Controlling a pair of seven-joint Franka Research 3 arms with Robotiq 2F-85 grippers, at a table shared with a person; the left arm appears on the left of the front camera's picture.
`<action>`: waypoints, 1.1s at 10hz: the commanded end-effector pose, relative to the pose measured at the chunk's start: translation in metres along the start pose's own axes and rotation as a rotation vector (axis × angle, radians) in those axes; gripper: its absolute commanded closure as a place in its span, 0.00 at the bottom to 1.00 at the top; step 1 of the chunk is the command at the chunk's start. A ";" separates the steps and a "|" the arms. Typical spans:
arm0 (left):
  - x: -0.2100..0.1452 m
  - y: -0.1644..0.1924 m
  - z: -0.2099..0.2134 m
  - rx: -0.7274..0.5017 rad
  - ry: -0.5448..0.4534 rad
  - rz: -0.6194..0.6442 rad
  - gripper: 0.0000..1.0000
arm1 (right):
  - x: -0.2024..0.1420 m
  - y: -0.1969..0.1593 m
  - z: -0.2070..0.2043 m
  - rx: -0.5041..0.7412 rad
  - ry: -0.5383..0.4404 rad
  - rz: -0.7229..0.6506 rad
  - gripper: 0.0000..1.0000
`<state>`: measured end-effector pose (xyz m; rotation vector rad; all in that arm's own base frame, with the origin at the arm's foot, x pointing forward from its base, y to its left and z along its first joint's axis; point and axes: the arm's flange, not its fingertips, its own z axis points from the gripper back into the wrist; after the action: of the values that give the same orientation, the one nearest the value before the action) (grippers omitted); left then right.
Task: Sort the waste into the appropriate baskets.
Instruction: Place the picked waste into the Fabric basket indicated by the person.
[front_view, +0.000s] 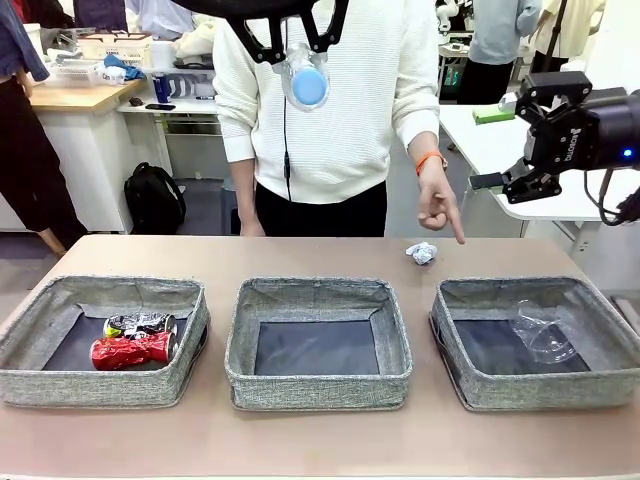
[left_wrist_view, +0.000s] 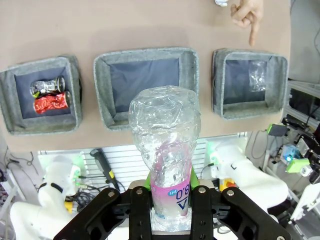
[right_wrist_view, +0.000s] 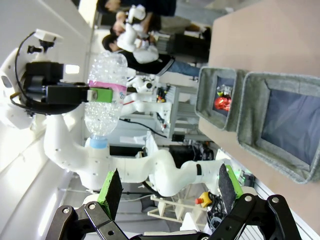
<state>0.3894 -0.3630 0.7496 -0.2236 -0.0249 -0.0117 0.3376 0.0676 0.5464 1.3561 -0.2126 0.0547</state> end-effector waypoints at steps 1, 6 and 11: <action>-0.003 0.004 0.000 -0.010 -0.008 -0.011 0.78 | 0.002 0.004 -0.002 0.015 -0.021 -0.015 0.00; 0.000 0.000 0.000 0.000 0.000 0.000 0.78 | 0.000 0.000 0.000 0.000 0.000 0.000 0.00; -0.076 -0.086 -0.121 -0.175 -0.174 -0.278 0.78 | -0.112 -0.004 0.174 -0.178 -0.276 -0.114 0.00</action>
<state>0.3137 -0.4783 0.6754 -0.3577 -0.1701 -0.2407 0.2420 -0.0745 0.5578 1.2314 -0.3101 -0.1335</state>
